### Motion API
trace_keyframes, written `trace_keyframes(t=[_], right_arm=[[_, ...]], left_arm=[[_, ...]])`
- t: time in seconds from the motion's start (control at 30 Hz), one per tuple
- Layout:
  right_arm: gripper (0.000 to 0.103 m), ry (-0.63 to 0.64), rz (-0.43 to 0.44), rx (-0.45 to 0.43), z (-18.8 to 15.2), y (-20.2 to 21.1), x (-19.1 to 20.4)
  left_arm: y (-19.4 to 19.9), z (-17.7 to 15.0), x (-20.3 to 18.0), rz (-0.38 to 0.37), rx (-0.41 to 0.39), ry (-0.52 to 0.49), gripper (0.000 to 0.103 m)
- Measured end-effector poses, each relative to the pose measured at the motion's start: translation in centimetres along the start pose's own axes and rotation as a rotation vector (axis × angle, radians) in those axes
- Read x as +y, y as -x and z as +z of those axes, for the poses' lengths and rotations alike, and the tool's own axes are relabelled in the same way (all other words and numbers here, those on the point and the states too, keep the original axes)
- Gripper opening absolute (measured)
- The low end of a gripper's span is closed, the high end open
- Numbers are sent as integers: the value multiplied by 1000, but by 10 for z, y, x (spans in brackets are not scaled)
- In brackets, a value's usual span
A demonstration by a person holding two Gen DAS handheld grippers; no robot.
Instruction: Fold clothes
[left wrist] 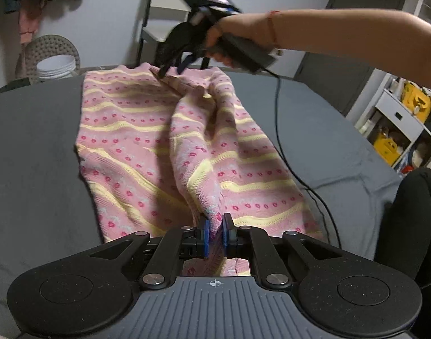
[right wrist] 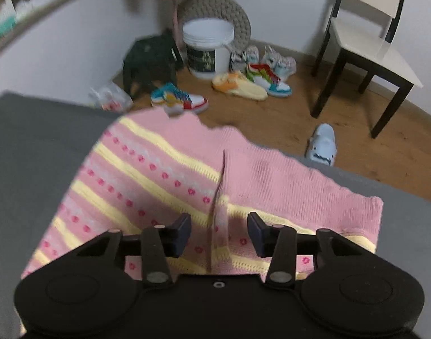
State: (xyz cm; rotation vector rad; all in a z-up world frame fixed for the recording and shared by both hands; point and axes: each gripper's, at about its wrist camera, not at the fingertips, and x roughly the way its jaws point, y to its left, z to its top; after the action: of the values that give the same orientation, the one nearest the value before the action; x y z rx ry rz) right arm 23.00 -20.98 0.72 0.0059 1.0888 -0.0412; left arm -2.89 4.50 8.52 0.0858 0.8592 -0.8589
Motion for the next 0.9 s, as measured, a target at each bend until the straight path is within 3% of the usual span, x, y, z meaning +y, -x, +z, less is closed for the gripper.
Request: trace_keyframes(t=[0.03, 0.1, 0.2, 0.33, 0.47, 0.57, 0.7, 0.9], right_arm=[[34, 13, -24, -3, 1, -6, 3], [6, 31, -65, 10, 4, -18, 5], [6, -7, -66, 15, 11, -23, 2], [6, -71, -26, -44, 30, -6, -3], [6, -197, 77, -126, 51, 17, -10], [6, -247, 136, -156, 64, 21, -5], [6, -233, 151, -153, 74, 4, 20], [6, -216, 163, -123, 83, -31, 56]], left_arm=[[-1, -1, -1, -2, 4, -2, 9], [-2, -3, -2, -5, 11, -7, 9], [2, -4, 0, -5, -5, 11, 9], [16, -4, 12, 4, -61, 100, 9], [32, -4, 21, 6, -116, 180, 8], [38, -5, 21, 16, -125, 198, 9], [35, -7, 24, 35, -100, 241, 8], [31, -20, 47, 79, -56, 431, 8]])
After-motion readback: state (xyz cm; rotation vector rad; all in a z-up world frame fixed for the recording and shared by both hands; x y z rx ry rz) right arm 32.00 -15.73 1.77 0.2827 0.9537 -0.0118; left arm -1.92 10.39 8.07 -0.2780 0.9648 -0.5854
